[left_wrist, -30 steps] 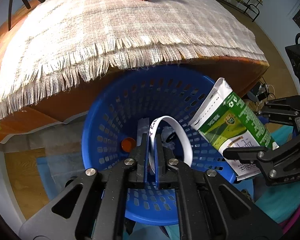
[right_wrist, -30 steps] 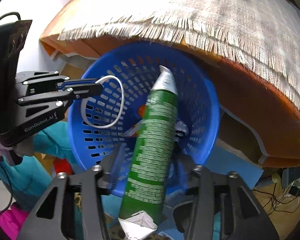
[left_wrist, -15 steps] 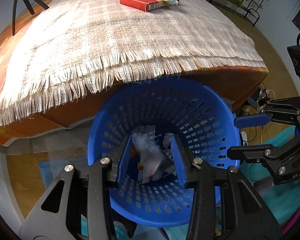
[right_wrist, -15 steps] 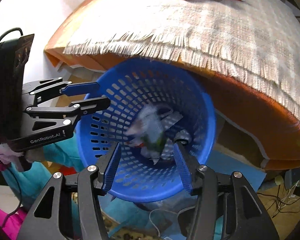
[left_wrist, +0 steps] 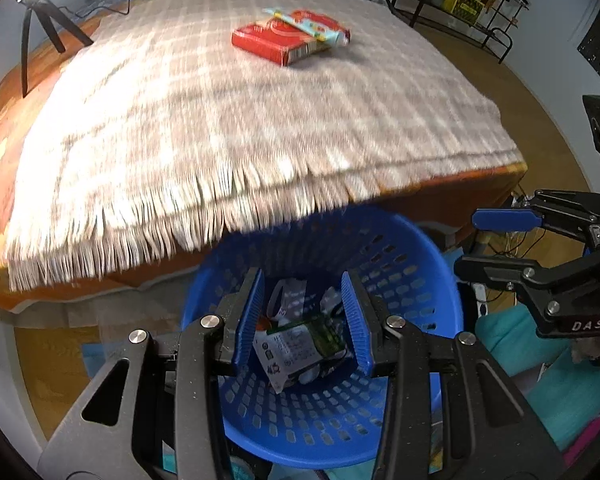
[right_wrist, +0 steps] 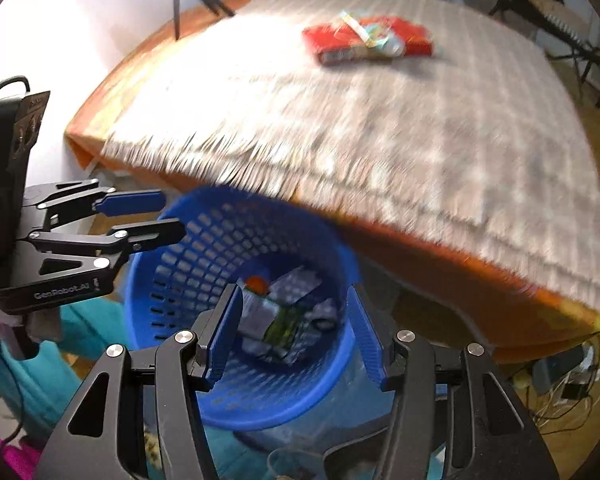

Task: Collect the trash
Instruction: 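Move both tools back over the bed toward the red box and tube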

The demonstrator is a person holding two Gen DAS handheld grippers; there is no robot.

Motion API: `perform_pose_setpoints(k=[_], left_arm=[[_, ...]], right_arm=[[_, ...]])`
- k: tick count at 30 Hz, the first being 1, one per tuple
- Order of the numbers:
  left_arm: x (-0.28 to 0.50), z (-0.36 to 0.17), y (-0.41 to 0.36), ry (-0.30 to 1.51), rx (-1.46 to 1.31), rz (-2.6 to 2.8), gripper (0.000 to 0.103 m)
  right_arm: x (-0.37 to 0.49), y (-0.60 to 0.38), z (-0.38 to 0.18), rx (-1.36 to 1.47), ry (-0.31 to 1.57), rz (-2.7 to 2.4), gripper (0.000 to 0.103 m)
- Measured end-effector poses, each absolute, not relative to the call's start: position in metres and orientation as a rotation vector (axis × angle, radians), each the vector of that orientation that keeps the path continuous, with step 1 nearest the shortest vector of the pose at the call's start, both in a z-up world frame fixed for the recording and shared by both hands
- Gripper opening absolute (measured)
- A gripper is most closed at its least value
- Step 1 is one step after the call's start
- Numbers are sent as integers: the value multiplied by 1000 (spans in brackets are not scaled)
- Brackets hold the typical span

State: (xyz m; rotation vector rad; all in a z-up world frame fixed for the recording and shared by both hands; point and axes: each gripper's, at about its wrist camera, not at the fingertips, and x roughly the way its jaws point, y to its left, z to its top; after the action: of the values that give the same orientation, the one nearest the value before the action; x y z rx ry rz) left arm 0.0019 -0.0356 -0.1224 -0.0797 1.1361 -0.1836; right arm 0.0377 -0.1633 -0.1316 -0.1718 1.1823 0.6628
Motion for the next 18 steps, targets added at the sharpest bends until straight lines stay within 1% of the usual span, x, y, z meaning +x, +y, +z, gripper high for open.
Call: perform_pose_setpoints(k=[2,3,11,18], left_arm=[[9,-116,-33,1128,-90,-184,48],[11,-114,-32,1123,-92,-185,54],[42,-91,-30,1069,-53,-192,55],[67,-76,-22,1026,-41,-193,55]], right_arm=[[44,-169,-126,-169,1148,645,53],[48,-171,-123,-170,1132,635,53],[84,-180,-93,-168,1017,585,53],[117,-177,-77,-163,1000,586,53]])
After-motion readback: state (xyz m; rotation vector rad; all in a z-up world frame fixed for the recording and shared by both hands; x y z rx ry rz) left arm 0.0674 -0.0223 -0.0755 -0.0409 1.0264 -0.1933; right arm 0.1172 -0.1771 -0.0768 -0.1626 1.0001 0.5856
